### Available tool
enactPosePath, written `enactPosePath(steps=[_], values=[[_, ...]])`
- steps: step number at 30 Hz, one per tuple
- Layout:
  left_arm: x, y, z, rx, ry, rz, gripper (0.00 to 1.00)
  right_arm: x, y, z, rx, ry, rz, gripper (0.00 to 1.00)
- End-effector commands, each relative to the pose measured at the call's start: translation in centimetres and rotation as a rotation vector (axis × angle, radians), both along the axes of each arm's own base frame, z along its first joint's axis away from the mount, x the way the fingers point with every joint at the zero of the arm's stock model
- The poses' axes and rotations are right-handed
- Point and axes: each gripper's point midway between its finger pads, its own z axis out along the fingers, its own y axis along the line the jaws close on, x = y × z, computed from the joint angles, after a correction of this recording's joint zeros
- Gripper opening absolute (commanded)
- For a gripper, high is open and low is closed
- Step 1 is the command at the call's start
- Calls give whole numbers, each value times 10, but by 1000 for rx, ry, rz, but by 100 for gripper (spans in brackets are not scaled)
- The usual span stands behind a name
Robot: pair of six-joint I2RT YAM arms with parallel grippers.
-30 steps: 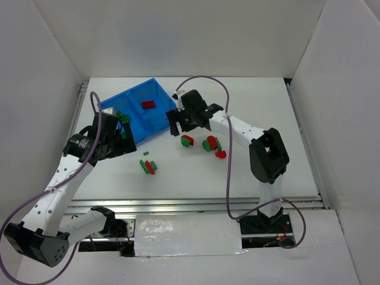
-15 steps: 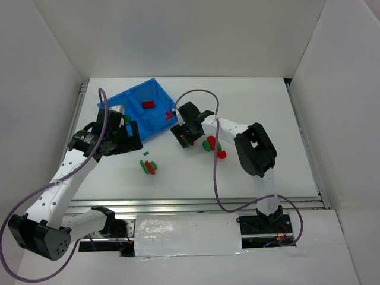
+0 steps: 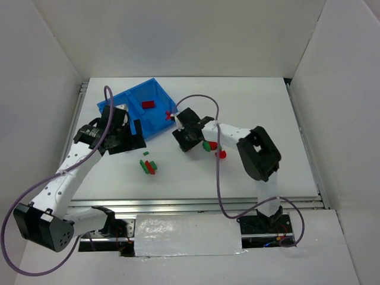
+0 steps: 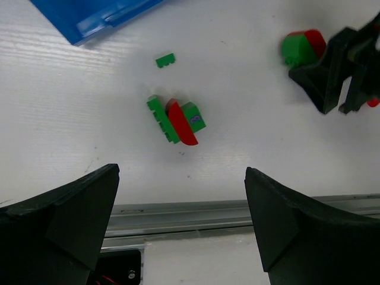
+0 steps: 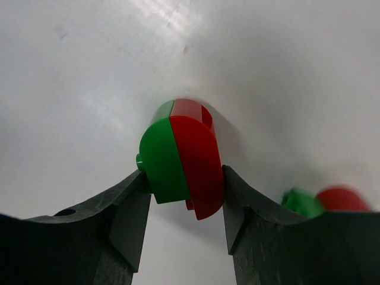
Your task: Sort the legos into containers by color
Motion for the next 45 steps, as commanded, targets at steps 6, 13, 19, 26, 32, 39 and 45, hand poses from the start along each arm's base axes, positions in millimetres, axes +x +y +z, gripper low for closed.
enactPosePath(steps=[6, 13, 19, 26, 32, 39, 45], values=[[25, -87, 62, -464, -81, -161, 99, -58, 31, 180, 579, -173, -31, 21], [28, -132, 89, -744, -93, -269, 99, -81, 37, 223, 718, -159, 3, 20], [35, -143, 98, -795, -112, -298, 96, -80, 39, 236, 733, -169, -13, 20], [32, -146, 83, -808, -84, -298, 80, -83, 43, 245, 755, -170, 0, 20], [33, -149, 78, -800, -74, -314, 43, -82, 47, 246, 757, -152, -2, 20], [40, -147, 82, -738, -124, -355, 0, -93, 51, 254, 822, -86, 41, 99], [30, -149, 111, -714, -327, -556, 0, -108, 7, 275, 1084, 72, 211, 100]])
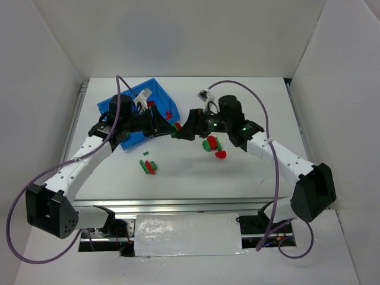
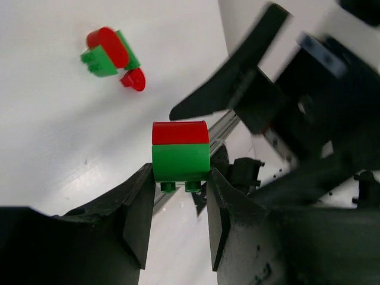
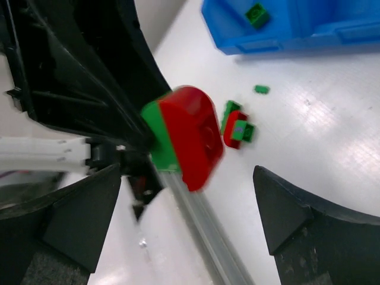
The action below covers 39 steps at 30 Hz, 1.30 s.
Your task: Sort the legos into containers by color
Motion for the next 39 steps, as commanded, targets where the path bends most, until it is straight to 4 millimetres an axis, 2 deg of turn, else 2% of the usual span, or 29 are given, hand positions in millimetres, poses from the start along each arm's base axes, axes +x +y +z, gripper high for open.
enactPosePath(steps=[1, 2, 3, 4, 5, 7, 8, 12, 14, 17, 19, 25, 26, 28, 32, 34, 35, 36, 37, 39], values=[[-15, -8, 40, -57, -264, -155, 0, -33, -28, 59, 273, -16, 244, 100], [-18, -12, 52, -95, -349, -200, 0, -39, -33, 66, 302, -25, 284, 100], [-28, -14, 60, -126, -391, -241, 0, -43, -36, 73, 341, -33, 319, 100], [-43, -18, 59, -176, -387, -316, 0, -50, -40, 75, 354, -26, 370, 100], [-47, -20, 71, -211, -464, -349, 0, -52, -40, 82, 378, -74, 391, 100], [-60, -20, 75, -246, -480, -399, 0, -55, -42, 82, 403, -29, 395, 100], [-63, -20, 77, -254, -488, -413, 0, -55, -42, 87, 423, -73, 404, 100], [-66, -22, 80, -262, -496, -448, 0, -61, -43, 97, 474, -61, 428, 99], [-64, -22, 80, -259, -495, -444, 0, -61, -41, 98, 480, -60, 449, 95], [-62, -23, 82, -263, -494, -437, 0, -61, -37, 99, 482, -42, 468, 82], [-61, -23, 83, -270, -492, -433, 0, -61, -35, 98, 484, -32, 479, 77], [-58, -24, 83, -273, -484, -417, 0, -64, -25, 96, 471, -29, 503, 74], [-57, -24, 84, -272, -488, -416, 0, -62, -24, 94, 467, -28, 500, 63], [-56, -24, 83, -269, -483, -410, 0, -60, -22, 90, 455, -2, 492, 48], [-57, -24, 85, -276, -489, -412, 0, -56, -18, 89, 428, -7, 499, 47], [-56, -23, 84, -276, -490, -406, 0, -53, -16, 86, 417, -12, 496, 34], [-56, -24, 84, -276, -484, -405, 0, -52, -16, 86, 417, -13, 491, 25], [-55, -24, 83, -275, -485, -401, 0, -51, -16, 86, 419, -14, 487, 6], [-54, -23, 83, -272, -483, -397, 0, -50, -16, 85, 419, -16, 482, 0], [-52, -22, 82, -263, -481, -383, 0, -46, -16, 84, 417, -25, 466, 0]])
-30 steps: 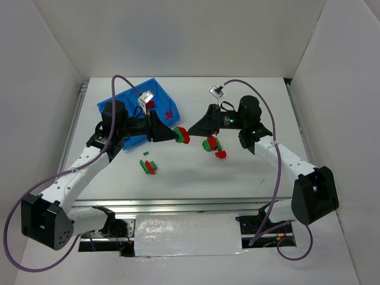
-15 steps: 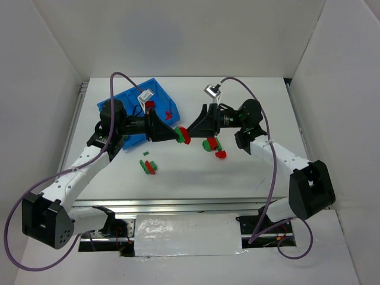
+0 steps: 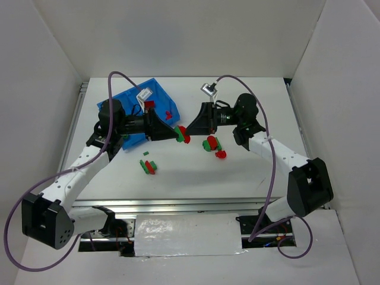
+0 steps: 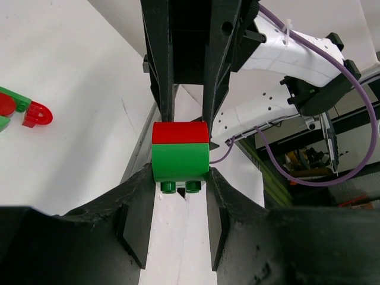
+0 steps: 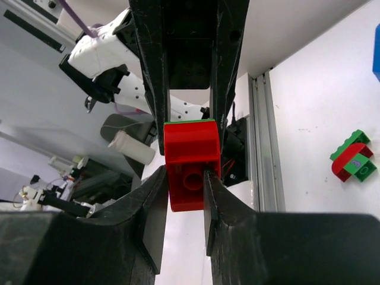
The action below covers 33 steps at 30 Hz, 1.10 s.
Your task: Sort the legos into containers by color
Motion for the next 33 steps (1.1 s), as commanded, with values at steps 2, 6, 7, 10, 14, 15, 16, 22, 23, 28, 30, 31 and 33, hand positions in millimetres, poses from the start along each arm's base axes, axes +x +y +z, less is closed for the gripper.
enactPosePath(steps=[2, 6, 7, 10, 14, 15, 16, 22, 23, 28, 30, 31, 33], values=[[11, 5, 13, 4, -89, 67, 0, 13, 2, 4, -3, -54, -47, 0], [20, 22, 11, 44, -96, 157, 0, 31, -7, -4, -6, -43, -91, 0], [22, 29, 12, 48, -100, 181, 0, 35, -9, -4, -4, -44, -105, 0], [23, 40, 11, 61, -100, 229, 0, 47, -8, -6, -10, -50, -134, 0], [25, 56, 5, 105, -94, 298, 0, 89, 3, -24, -41, 5, -233, 0], [24, 62, 3, 126, -70, 333, 0, 102, 8, -22, -50, 16, -269, 0], [27, 68, -1, 160, -78, 367, 0, 120, 17, -42, -98, 59, -309, 0], [54, 141, -28, 444, 95, 838, 0, 225, 88, -108, -481, 4, -702, 0], [54, 150, -30, 471, 120, 881, 0, 242, 95, -89, -474, -28, -789, 0], [43, 195, -28, 624, 209, 1086, 0, 295, 119, -119, -541, -86, -942, 2], [39, 197, -21, 632, 201, 1085, 0, 306, 124, -138, -570, -116, -960, 5], [40, 203, -22, 651, 201, 1110, 0, 310, 127, -131, -554, -136, -972, 6], [38, 205, -17, 659, 193, 1112, 0, 317, 126, -140, -564, -154, -988, 18]])
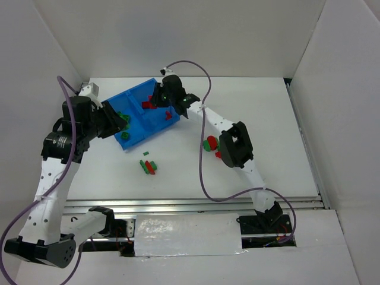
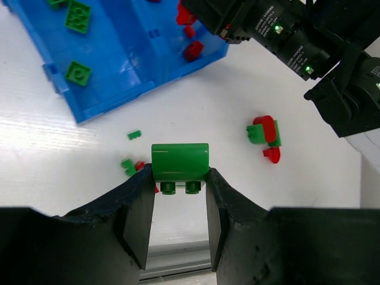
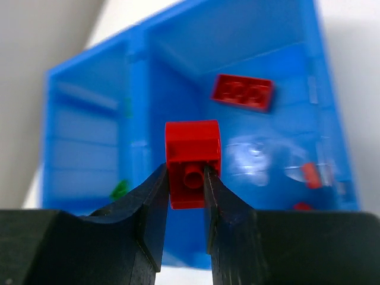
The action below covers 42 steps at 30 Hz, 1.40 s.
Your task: Sort the legos into containers by color
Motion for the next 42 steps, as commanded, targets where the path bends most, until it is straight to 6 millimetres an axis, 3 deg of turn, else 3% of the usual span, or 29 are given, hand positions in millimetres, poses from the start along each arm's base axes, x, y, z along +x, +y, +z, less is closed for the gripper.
enactPosePath(steps=[1, 2, 5, 7, 8, 10, 11, 13, 14, 15, 16, 17, 18, 21, 22, 23, 24, 25, 28, 30, 34, 36, 37, 39, 40, 42], values=[[-9, 20, -1, 88, 37, 61, 0, 29, -20, 16, -57, -103, -109, 22], [-9, 21, 0, 93, 39, 61, 0, 31, -20, 18, -54, -110, -106, 38], [-4, 27, -5, 117, 56, 76, 0, 29, -13, 24, -45, -128, -69, 61], [3, 29, -11, 120, 76, 83, 0, 28, -13, 40, -32, -154, -60, 78], [7, 34, -14, 118, 85, 100, 0, 25, -15, 59, -15, -177, -61, 84], [22, 36, -21, 100, 99, 118, 0, 17, -13, 78, 25, -194, -17, 87], [29, 38, -24, 84, 105, 138, 0, 10, -19, 110, 59, -236, -12, 87], [52, 37, -33, 73, 114, 150, 0, 1, -26, 120, 78, -239, -11, 87], [62, 38, -32, 71, 106, 164, 0, -8, -38, 153, 117, -267, -12, 87], [71, 41, -34, 76, 109, 179, 0, -14, -45, 162, 123, -268, -21, 87], [88, 43, -45, 86, 129, 191, 0, -22, -52, 149, 95, -226, -27, 87], [99, 48, -41, 97, 117, 214, 1, -37, -67, 180, 114, -256, -33, 87], [108, 50, -43, 106, 120, 225, 2, -50, -73, 156, 78, -204, -24, 87], [138, 60, -67, 138, 171, 271, 11, -95, -96, 154, 89, -172, 9, 87], [144, 64, -67, 143, 171, 287, 23, -107, -100, 154, 93, -165, 21, 87], [147, 66, -70, 144, 178, 304, 33, -125, -109, 169, 112, -183, 39, 87], [153, 68, -77, 152, 187, 313, 46, -136, -112, 144, 85, -137, 54, 87], [159, 70, -78, 145, 172, 326, 70, -149, -118, 151, 90, -147, 64, 86], [173, 69, -84, 131, 175, 316, 99, -174, -118, 110, 23, -70, 100, 86], [177, 68, -87, 124, 191, 312, 100, -193, -112, 79, -23, -9, 143, 85], [169, 75, -59, 136, 157, 349, 99, -242, -76, 24, -178, 80, 203, 85], [148, 82, -52, 158, 188, 385, 100, -252, -59, -2, -241, 123, 223, 85], [140, 88, -46, 176, 193, 421, 99, -262, -47, -24, -277, 165, 245, 85], [113, 94, -37, 189, 213, 449, 100, -268, -31, -32, -301, 180, 273, 84], [101, 96, -42, 201, 233, 456, 100, -274, -24, -50, -347, 195, 278, 84], [74, 96, -41, 198, 223, 451, 99, -277, -12, -51, -370, 193, 292, 85]])
